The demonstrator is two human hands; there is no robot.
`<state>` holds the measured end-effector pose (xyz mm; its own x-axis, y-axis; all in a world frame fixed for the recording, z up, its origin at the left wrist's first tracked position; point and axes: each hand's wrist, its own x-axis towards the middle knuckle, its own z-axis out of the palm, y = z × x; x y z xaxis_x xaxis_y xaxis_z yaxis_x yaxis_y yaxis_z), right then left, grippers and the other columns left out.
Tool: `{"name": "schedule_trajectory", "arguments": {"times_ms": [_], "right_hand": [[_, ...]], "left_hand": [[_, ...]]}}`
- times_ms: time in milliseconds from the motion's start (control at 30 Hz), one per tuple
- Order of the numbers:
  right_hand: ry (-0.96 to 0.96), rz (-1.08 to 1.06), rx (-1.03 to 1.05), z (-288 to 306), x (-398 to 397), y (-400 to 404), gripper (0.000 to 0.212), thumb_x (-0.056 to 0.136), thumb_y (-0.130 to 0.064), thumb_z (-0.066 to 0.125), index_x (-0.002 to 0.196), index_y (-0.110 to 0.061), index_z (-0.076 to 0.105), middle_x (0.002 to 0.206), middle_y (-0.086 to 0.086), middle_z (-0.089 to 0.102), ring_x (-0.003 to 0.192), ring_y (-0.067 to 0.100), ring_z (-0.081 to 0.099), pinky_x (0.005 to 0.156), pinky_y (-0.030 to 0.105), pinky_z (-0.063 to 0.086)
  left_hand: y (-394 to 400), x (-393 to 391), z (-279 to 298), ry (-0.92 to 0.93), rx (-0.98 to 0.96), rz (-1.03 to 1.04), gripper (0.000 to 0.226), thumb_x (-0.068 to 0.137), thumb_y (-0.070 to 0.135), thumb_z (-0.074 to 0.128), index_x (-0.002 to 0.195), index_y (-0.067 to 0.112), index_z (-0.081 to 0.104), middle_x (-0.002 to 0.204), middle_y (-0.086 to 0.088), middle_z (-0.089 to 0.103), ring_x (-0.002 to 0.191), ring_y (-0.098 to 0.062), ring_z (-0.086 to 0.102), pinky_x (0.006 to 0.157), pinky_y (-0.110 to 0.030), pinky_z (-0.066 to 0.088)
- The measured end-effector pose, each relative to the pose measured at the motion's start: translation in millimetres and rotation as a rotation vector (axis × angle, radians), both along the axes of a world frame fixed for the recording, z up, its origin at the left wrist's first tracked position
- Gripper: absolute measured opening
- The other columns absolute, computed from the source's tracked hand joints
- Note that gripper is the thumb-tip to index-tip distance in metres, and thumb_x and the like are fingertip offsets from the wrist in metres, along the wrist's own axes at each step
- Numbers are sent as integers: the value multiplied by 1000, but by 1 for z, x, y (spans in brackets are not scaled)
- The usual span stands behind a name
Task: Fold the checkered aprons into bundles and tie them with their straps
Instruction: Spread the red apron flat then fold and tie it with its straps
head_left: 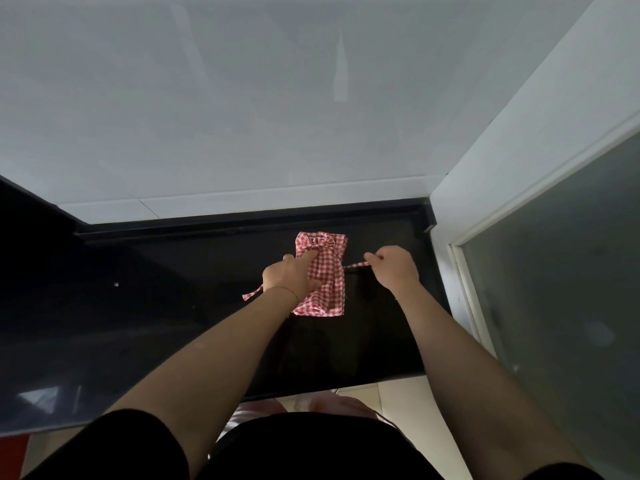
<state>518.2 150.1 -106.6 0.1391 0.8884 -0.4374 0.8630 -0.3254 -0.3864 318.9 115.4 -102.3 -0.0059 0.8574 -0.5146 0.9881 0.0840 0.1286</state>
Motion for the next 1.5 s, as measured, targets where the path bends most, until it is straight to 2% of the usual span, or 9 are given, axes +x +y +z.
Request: {"name": "schedule_trajectory", "arguments": {"times_ms": [267, 500, 633, 833, 933, 1033, 1267, 1367, 1500], "right_hand": [[146, 313, -155, 21, -55, -10, 28, 101, -32, 51, 80, -17, 58, 76, 0, 57, 68, 12, 56, 69, 28, 49], [31, 405, 18, 33, -75, -10, 54, 100, -21, 54, 146, -22, 28, 100, 2, 64, 81, 14, 65, 73, 28, 55], [204, 366, -18, 31, -81, -10, 41, 98, -21, 59, 138, -22, 48, 120, 4, 64, 108, 21, 64, 86, 28, 47], [432, 235, -12, 20, -77, -13, 35, 95, -21, 65, 129, -21, 59, 118, 0, 65, 99, 10, 59, 92, 31, 51], [403, 244, -1, 17, -78, -13, 11, 100, -18, 57, 107, -19, 64, 95, -5, 64, 86, 8, 61, 86, 28, 51], [395, 209, -9, 16, -75, -12, 26, 103, -30, 49, 80, -22, 58, 74, -8, 58, 66, 4, 55, 70, 23, 43], [502, 77, -5, 21, -61, -8, 26, 102, -28, 52, 81, -21, 65, 79, -4, 63, 72, 7, 59, 74, 26, 47], [483, 80, -5, 27, -58, -8, 27, 103, -25, 51, 127, -14, 58, 120, 0, 63, 100, 9, 60, 87, 23, 51], [169, 272, -172, 35, -57, -7, 29, 101, -16, 50, 130, -9, 49, 111, 6, 62, 88, 14, 61, 69, 23, 50]], "left_hand": [[8, -3, 25, -420, -157, 235, 54, 99, 28, 54, 150, 27, 37, 134, -8, 57, 97, -16, 62, 87, -31, 55], [24, -22, 55, -539, -72, 314, 21, 97, 8, 49, 115, 14, 56, 78, -3, 64, 62, -10, 56, 53, -21, 40], [22, -5, 51, -608, -58, 287, 11, 96, 9, 51, 106, 13, 55, 91, -5, 62, 69, -10, 53, 57, -20, 41], [20, -2, 47, -706, -30, 337, 11, 96, 8, 51, 103, 15, 49, 87, -3, 56, 72, -11, 48, 59, -21, 40], [21, -1, 46, -762, -65, 331, 8, 96, 11, 51, 103, 16, 51, 94, -8, 61, 76, -14, 52, 64, -23, 45], [22, -4, 42, -870, 34, 462, 15, 98, 17, 41, 104, 17, 55, 95, -3, 59, 78, -12, 50, 68, -27, 43], [16, 4, 18, -699, 70, 296, 16, 96, 17, 60, 105, 21, 72, 93, 10, 67, 84, -9, 64, 75, -24, 56], [15, 6, 9, -717, 82, 440, 18, 97, 22, 61, 84, 21, 73, 78, 3, 72, 76, -14, 70, 74, -26, 59], [14, 9, 3, -777, 52, 523, 27, 100, 27, 57, 77, 18, 69, 76, -1, 71, 72, -11, 68, 67, -22, 53]]}}
